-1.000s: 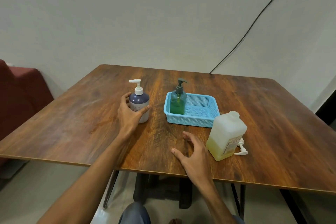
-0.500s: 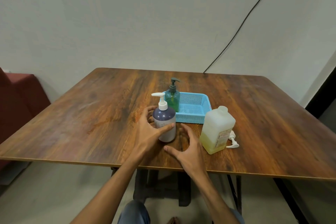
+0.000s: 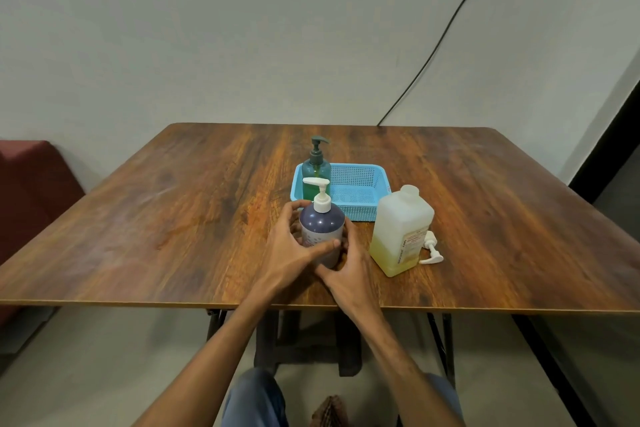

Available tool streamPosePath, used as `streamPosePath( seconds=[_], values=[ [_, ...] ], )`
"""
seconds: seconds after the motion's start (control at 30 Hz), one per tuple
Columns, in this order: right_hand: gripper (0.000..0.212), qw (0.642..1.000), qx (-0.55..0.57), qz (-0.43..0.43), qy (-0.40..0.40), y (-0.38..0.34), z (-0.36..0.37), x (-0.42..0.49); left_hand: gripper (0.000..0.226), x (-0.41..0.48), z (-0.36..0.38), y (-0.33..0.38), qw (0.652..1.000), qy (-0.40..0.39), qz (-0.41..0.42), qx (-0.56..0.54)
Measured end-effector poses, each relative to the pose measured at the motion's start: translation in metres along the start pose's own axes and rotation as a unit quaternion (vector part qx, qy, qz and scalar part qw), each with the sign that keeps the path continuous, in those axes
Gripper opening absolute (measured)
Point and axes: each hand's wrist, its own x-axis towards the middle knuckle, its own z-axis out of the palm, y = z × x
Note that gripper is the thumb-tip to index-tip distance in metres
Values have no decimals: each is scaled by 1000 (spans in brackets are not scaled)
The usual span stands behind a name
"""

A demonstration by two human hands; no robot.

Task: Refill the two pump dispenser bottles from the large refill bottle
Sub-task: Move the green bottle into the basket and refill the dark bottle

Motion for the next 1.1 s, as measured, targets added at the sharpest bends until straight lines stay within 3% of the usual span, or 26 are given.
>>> streamPosePath(
  seconds=[0.27, 0.53, 0.8, 0.93, 1.1],
  values=[
    [86, 1000, 1, 1, -9, 2, 1, 3, 83, -4, 0, 4, 1000, -20, -12, -19],
    [88, 999, 32, 12, -16, -1, -2, 6, 76, 1, 3, 22, 999, 35, 14, -35],
    [87, 999, 16, 11, -42, 0, 1, 14, 36, 13, -3, 39, 999, -21, 40, -29],
    [87, 999, 22, 13, -33, 0, 1, 14, 31, 18, -3, 36, 999, -20, 47, -14],
    [87, 999, 24, 16, -25, 1, 2, 12, 33, 16, 4, 32, 998, 40, 44, -33]
  ],
)
